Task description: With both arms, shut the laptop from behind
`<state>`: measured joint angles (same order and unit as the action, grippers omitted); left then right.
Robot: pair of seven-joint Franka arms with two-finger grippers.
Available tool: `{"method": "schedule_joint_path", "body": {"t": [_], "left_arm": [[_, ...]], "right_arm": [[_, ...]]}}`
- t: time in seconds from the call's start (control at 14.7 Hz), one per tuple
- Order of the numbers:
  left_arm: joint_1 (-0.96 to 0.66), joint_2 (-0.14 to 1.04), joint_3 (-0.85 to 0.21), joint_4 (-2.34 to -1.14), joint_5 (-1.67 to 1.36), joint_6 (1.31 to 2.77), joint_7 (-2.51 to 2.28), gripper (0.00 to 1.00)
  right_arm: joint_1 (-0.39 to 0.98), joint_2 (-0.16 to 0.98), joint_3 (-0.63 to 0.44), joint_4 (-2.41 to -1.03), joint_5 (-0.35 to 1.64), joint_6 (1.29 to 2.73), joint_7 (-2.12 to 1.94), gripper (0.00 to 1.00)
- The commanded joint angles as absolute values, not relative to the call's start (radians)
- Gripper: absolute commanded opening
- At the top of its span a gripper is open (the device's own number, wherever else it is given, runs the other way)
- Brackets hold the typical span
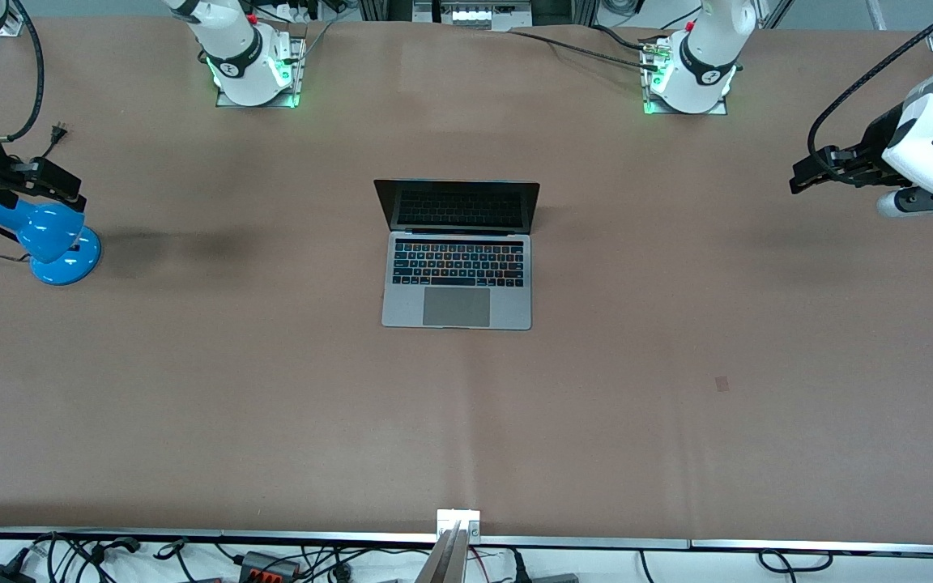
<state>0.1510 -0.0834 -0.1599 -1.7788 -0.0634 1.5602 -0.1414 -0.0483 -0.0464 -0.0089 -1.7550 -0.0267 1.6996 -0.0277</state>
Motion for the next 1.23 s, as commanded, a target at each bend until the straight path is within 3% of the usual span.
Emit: {"method": "schedule_joint_path", "body": {"t": [0.0, 0.34, 0.41, 0.48, 0.55, 0.61, 0.68, 0.82, 0.95, 1.02, 1.16], "left_arm": [[0.156, -0.083, -0.164, -1.773, -0.051, 1.548, -0.141, 1.00], [0.156, -0.077, -0.164, -1.772, -0.051, 1.543, -0.135, 1.00], [0.156, -0.072, -0.164, -1.766, -0.052, 1.537, -0.130, 0.87], [0.156, -0.072, -0.163, -1.757, -0.052, 1.514, -0.130, 0.60], [0.155, -0.072, -0.166, -1.749, -0.052, 1.488, -0.141, 0.22], [0.155, -0.074, -0.169, -1.747, -0.052, 1.486, -0.140, 0.02], [0.155, -0.074, -0.169, -1.746, -0.052, 1.485, -0.130, 0.01], [0.155, -0.077, -0.170, -1.746, -0.052, 1.464, -0.129, 0.00], [0.155, -0.080, -0.175, -1.753, -0.092, 1.466, -0.132, 0.00], [0.156, -0.074, -0.167, -1.752, -0.138, 1.471, -0.130, 0.00], [0.155, -0.072, -0.173, -1.756, -0.156, 1.482, -0.140, 0.00]], "right_arm": [[-0.055, -0.078, -0.005, -1.784, -0.028, 1.697, -0.026, 1.00], [-0.054, -0.071, 0.000, -1.781, -0.029, 1.677, -0.029, 1.00], [-0.054, -0.071, 0.000, -1.781, -0.028, 1.677, -0.029, 1.00], [-0.054, -0.072, 0.000, -1.782, -0.028, 1.677, -0.028, 1.00], [-0.054, -0.071, 0.000, -1.782, -0.028, 1.677, -0.028, 1.00], [-0.054, -0.071, 0.000, -1.782, -0.028, 1.677, -0.028, 1.00], [-0.054, -0.071, 0.000, -1.782, -0.028, 1.678, -0.028, 0.98], [-0.052, -0.071, 0.002, -1.782, -0.028, 1.672, -0.028, 0.49], [-0.052, -0.071, 0.002, -1.781, -0.028, 1.654, -0.017, 0.12], [-0.051, -0.071, 0.002, -1.781, -0.028, 1.654, -0.017, 0.02], [-0.048, -0.069, 0.003, -1.781, -0.026, 1.654, -0.017, 0.00]]}}
